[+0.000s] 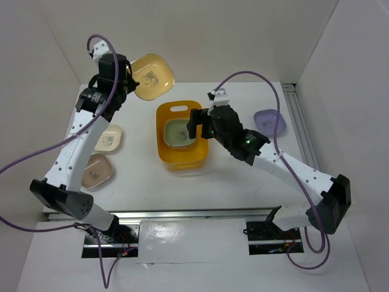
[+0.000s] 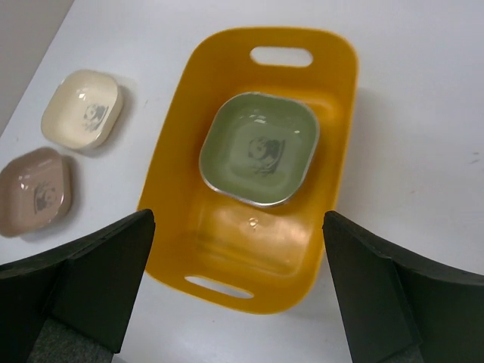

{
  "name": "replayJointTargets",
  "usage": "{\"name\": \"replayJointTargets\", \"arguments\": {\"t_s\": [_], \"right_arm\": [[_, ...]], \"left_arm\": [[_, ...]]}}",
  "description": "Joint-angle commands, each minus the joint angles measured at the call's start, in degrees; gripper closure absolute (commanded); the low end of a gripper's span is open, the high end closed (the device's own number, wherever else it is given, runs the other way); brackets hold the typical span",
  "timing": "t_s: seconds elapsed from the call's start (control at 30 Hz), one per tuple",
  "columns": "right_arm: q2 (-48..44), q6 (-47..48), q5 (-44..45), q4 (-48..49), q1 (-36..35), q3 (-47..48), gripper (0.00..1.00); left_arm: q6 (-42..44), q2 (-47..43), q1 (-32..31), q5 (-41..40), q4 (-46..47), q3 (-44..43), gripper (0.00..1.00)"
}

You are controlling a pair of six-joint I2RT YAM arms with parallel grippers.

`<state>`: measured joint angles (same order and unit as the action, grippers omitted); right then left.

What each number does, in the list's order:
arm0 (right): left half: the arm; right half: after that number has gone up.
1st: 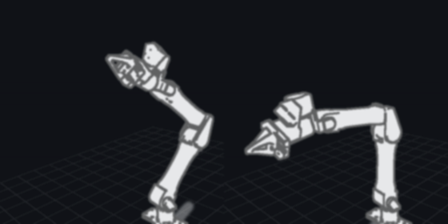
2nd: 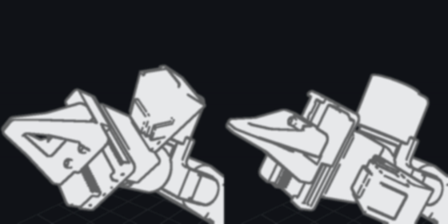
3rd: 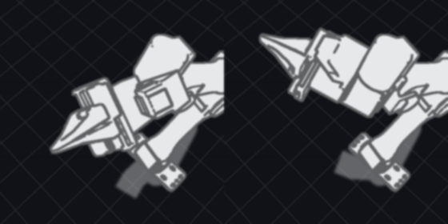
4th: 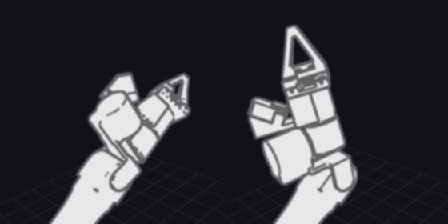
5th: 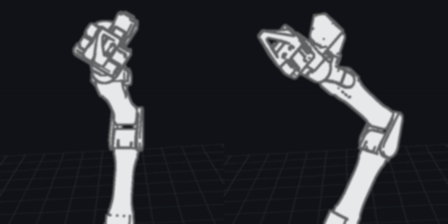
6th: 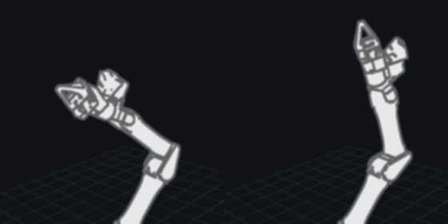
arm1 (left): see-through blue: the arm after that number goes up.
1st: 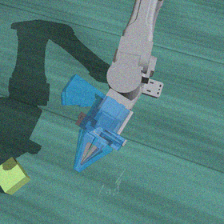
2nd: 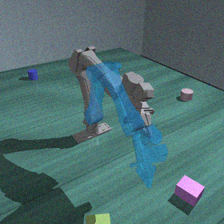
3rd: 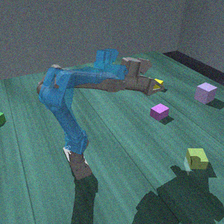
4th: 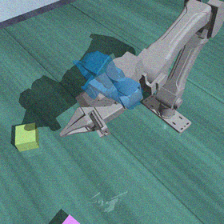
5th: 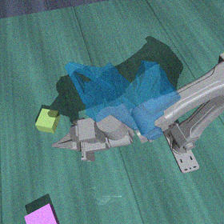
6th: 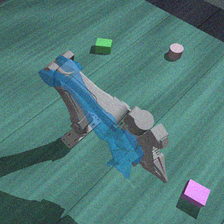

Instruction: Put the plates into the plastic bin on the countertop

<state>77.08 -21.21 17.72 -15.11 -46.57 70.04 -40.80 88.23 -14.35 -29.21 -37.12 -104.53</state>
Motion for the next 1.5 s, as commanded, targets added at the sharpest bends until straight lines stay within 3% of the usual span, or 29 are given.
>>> {"name": "replayJointTargets", "arguments": {"t_s": [0.0,0.1,0.23,0.57,1.0,1.1,1.13,1.23,1.33,1.47], "right_arm": [[-6.3,-1.2,3.2,-0.9,3.3,-0.6,0.01],[-9.8,-1.9,4.6,-4.5,6.6,-1.2,0.01],[-14.6,-3.4,0.2,-6.9,16.1,-3.6,0.01],[-16.3,-3.4,-15.9,-5.6,32.9,-9.1,0.01],[-7.6,-1.8,-21.9,1.0,38.4,-13.7,0.01],[-7.6,-1.3,-22.5,1.1,38.4,-14.2,0.01],[-7.6,-0.8,-22.5,1.1,38.4,-13.7,0.01],[-6.5,0.6,-21.0,0.5,38.4,-12.4,0.01],[-3.7,2.0,-19.8,-0.1,39.1,-11.8,0.01],[1.5,3.5,-17.4,0.4,41.9,-11.2,0.01]], "left_arm": [[0.2,1.1,-5.1,2.0,-1.8,1.9,1.0],[0.2,1.1,-8.8,5.7,0.5,4.8,1.0],[3.7,6.3,-12.5,4.9,3.9,6.6,1.0],[8.9,17.1,-12.5,8.3,4.6,5.5,1.0],[16.2,27.2,-10.3,5.5,1.7,-0.3,0.98],[15.5,28.1,-9.6,7.2,1.1,-1.6,0.86],[15.5,28.1,-9.6,7.2,0.6,-1.6,0.62],[15.0,24.6,-10.2,7.7,0.6,-1.0,0.22],[15.0,20.9,-11.6,8.2,1.1,0.4,0.07],[14.3,12.3,-13.8,10.2,1.6,3.4,0.02]]}}
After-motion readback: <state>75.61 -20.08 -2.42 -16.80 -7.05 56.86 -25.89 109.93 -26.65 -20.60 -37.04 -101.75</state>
